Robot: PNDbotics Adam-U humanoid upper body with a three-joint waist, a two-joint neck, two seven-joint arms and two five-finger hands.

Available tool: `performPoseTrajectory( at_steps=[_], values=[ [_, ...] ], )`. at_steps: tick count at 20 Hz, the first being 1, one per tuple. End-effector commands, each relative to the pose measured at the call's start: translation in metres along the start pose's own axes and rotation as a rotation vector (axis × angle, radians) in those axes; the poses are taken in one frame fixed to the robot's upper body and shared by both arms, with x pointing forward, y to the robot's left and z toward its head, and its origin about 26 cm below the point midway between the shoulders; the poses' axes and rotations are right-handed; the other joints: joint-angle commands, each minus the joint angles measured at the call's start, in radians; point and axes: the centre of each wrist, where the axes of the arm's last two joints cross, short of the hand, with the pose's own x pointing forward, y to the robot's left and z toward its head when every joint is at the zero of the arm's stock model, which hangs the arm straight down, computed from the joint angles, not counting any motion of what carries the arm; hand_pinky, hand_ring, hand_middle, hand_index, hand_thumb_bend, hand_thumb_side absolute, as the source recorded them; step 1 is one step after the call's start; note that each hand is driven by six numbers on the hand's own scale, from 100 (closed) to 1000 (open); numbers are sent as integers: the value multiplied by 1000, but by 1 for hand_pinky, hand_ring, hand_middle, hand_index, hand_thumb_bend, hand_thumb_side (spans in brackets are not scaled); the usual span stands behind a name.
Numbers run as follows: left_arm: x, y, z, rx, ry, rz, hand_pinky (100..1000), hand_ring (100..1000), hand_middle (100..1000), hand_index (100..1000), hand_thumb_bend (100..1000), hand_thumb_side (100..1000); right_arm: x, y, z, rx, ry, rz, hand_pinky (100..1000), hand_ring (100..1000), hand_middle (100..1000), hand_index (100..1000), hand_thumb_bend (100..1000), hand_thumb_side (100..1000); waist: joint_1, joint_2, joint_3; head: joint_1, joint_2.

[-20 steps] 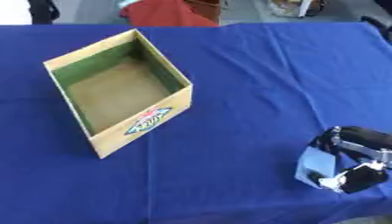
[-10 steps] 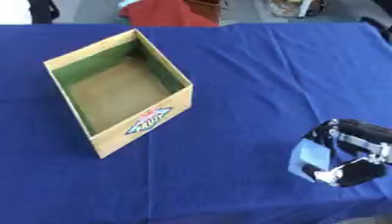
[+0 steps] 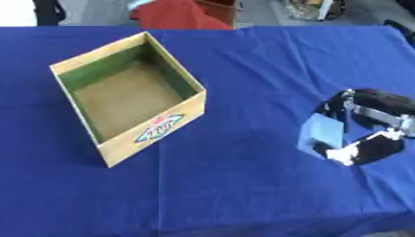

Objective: Pick up objects on the table and place them in the box.

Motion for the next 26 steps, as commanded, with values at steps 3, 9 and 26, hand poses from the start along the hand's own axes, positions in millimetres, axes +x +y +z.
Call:
performPoseTrajectory(
  at_steps=[3, 9, 26],
  values=[
    [5, 0, -4, -13, -20, 3, 590, 823, 687, 732, 172, 942, 14, -33, -20, -29, -54, 42, 125, 419, 408, 664, 100, 459, -1, -15, 4, 5, 0],
    [5, 0, -3, -9, -14, 6, 590, 824, 688, 732, 173, 942, 31, -63, -57, -58, -121, 72, 118, 423, 416, 666, 100, 449, 0, -19, 11, 15, 5],
    [5, -9, -9, -13, -31, 62, 591, 824, 689, 733, 176, 940, 93, -116, -192, -55, -254, 151, 196, 468, 457, 688, 100, 463, 16, -10, 76, -14, -2]
  ],
)
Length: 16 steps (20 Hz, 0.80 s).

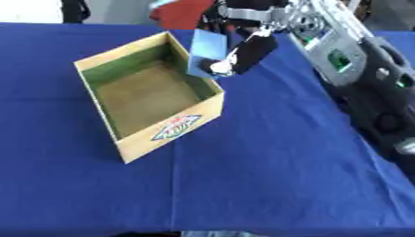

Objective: Pick up objects on the table and place them in the box.

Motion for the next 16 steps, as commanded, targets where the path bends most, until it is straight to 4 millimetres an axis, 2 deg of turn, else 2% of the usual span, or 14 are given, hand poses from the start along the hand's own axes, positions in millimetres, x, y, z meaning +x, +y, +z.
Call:
performPoseTrajectory(
  at_steps=[1, 7, 11, 14, 16],
  values=[
    [5, -3, -7, -15, -32, 16, 591, 824, 689, 733, 176, 940, -2, -7, -20, -15, 19, 15, 210, 473, 462, 693, 100, 472, 7, -11, 7, -15, -2],
    [6, -6, -9, -19, -36, 37, 591, 825, 689, 733, 179, 942, -2, 2, -57, -26, 70, 11, 255, 491, 516, 704, 100, 488, 7, -3, 29, -41, -5],
    [6, -7, -10, -19, -38, 44, 591, 825, 689, 733, 171, 945, -4, 18, -75, -20, 99, -19, 289, 506, 530, 715, 100, 526, 9, 3, 43, -54, -12],
    [6, -8, -11, -15, -39, 51, 591, 825, 689, 733, 179, 944, 0, 31, -88, -8, 99, -20, 317, 523, 544, 720, 100, 519, 12, 9, 53, -61, -15],
    [6, -9, -11, -15, -41, 55, 591, 825, 689, 732, 179, 944, 1, 42, -94, 16, 112, -17, 369, 550, 564, 733, 100, 529, 13, 12, 58, -65, -18]
  ],
)
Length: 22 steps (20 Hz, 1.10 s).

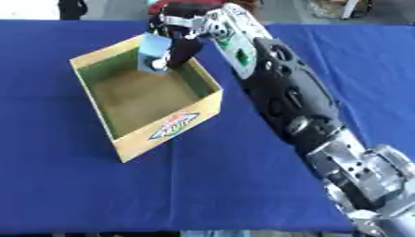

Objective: Pick up objects on the table and place them in the box.

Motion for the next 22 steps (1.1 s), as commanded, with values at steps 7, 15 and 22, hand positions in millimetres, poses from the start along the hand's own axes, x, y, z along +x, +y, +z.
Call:
performPoseTrajectory(
  at_steps=[7, 15, 22],
  values=[
    [5, -3, -6, -14, -25, 13, 590, 825, 689, 732, 180, 947, 0, 21, -15, 33, 41, 60, 682, 740, 688, 803, 112, 576, 7, -9, 8, -10, -14],
    [5, -3, -5, -15, -20, 14, 590, 826, 689, 732, 180, 949, 7, 15, -16, -73, 105, 153, 831, 909, 814, 872, 334, 583, 9, -7, 9, -9, -15],
    [5, -3, -5, -14, -17, 15, 591, 825, 689, 733, 180, 948, 14, 6, -15, -147, 99, 151, 877, 929, 846, 917, 325, 552, 11, -9, 5, -7, -14]
  ],
)
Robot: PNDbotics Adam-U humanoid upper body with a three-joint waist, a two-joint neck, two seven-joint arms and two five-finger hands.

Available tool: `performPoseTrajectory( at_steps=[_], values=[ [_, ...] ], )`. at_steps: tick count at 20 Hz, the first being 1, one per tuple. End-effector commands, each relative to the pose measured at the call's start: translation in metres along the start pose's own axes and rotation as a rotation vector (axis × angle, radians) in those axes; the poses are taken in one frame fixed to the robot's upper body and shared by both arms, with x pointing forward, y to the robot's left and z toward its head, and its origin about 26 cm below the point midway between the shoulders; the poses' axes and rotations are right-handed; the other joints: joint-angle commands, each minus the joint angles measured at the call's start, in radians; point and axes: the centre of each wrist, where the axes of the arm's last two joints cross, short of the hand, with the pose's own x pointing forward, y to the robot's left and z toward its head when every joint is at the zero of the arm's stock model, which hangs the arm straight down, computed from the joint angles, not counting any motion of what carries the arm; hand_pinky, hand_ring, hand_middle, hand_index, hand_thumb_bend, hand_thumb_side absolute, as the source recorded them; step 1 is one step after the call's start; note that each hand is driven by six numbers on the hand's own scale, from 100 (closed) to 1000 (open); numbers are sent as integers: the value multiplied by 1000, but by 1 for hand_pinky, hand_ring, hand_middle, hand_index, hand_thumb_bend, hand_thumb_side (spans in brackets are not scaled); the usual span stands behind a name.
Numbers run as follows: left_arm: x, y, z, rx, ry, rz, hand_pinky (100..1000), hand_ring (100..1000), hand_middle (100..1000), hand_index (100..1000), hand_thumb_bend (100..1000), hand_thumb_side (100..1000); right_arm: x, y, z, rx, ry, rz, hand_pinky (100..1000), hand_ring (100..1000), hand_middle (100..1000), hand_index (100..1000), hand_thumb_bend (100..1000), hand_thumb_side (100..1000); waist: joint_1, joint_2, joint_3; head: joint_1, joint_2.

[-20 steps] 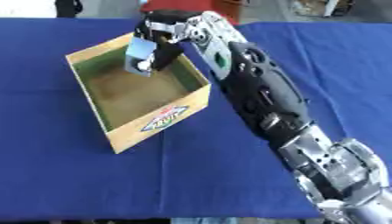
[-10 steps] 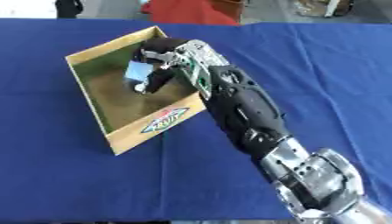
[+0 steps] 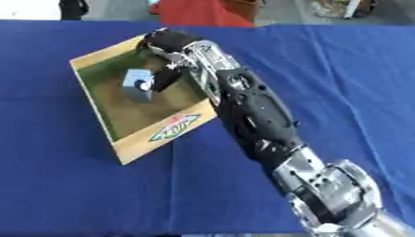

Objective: Pick up objects on the table and place them in the box.

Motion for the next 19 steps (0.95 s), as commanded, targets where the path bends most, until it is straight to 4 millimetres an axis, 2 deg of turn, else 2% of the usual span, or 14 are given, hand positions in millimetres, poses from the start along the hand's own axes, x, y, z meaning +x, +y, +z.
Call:
performPoseTrajectory(
  at_steps=[1, 3, 4, 6, 9, 10, 12, 17, 19],
  values=[
    [5, 0, -4, -9, -20, 1, 591, 825, 689, 733, 180, 947, 4, -18, 0, -46, -23, 2, 881, 931, 849, 919, 323, 541, 8, -15, -2, -1, -7],
    [5, 0, -3, -9, -18, 1, 592, 825, 689, 733, 170, 938, 5, -17, 0, -20, -42, -16, 891, 935, 863, 934, 276, 247, 8, -16, -3, -1, -7],
    [5, 0, -3, -9, -18, 2, 592, 826, 689, 734, 160, 929, 4, -16, 0, -7, -47, -34, 882, 927, 858, 930, 224, 100, 9, -17, -4, -1, -7],
    [5, 0, -3, -10, -16, 3, 592, 826, 689, 734, 163, 932, 4, -16, 0, 5, -52, -68, 877, 920, 848, 929, 201, 100, 9, -17, -4, -1, -7],
    [5, 1, -3, -8, -13, 1, 592, 826, 689, 733, 166, 934, 4, -19, 1, -15, -56, -109, 866, 912, 838, 931, 173, 175, 9, -17, -5, 0, -7],
    [5, 1, -3, -8, -13, 1, 592, 826, 689, 733, 166, 934, 5, -22, 3, -33, -57, -120, 855, 901, 829, 929, 155, 230, 9, -17, -5, 1, -7],
    [5, 1, -3, -7, -13, 0, 592, 825, 689, 734, 166, 933, 4, -30, 6, -75, -55, -134, 847, 891, 823, 929, 141, 269, 9, -17, -6, 2, -5],
    [5, 2, -2, -4, -14, -6, 593, 825, 690, 734, 165, 931, -2, -66, 27, -195, -55, -111, 831, 860, 804, 915, 108, 290, 9, -22, -12, 7, -2],
    [5, 3, -2, -2, -15, -10, 593, 825, 690, 734, 164, 929, -5, -83, 40, -246, -54, -92, 825, 847, 794, 907, 100, 331, 9, -25, -15, 11, -1]
  ],
)
